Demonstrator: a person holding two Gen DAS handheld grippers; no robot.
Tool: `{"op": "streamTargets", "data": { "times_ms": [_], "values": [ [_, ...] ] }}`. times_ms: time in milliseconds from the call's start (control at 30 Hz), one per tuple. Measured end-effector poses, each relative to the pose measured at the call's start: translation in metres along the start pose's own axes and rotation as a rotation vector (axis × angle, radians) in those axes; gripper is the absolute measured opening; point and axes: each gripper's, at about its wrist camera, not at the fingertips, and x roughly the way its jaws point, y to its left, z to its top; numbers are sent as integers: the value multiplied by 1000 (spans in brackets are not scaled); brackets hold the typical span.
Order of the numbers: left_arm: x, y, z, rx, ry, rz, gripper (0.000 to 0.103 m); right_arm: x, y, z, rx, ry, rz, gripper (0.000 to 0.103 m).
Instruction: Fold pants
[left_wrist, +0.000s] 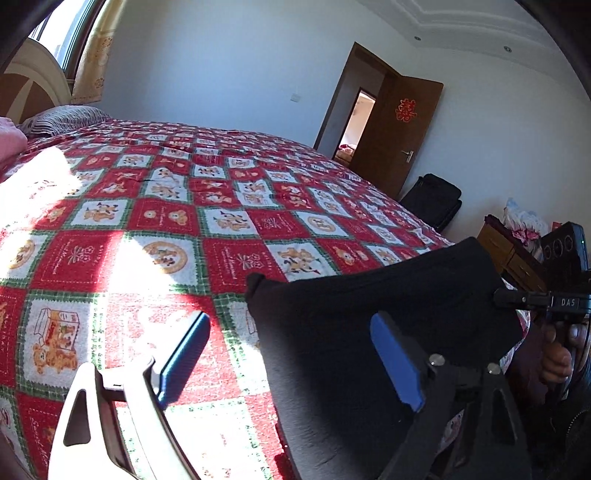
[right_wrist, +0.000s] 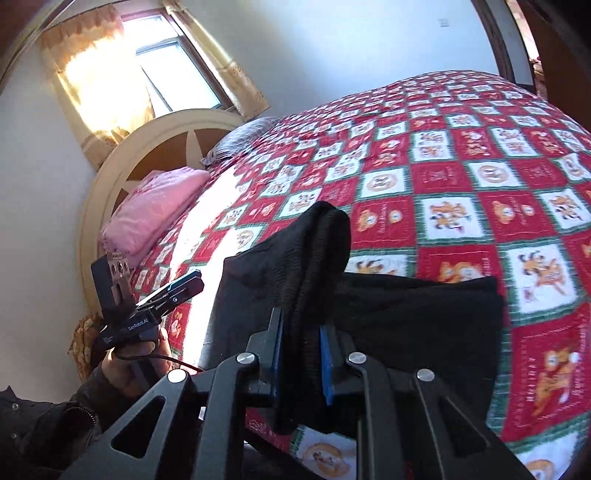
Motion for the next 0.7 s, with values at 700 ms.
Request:
{"op": "streamTargets", "data": {
  "times_ms": [700],
  "values": [
    [45,-20,-10,121,100,158,97,-28,-80,-21,158,-79,-243,39]
  ]
}}
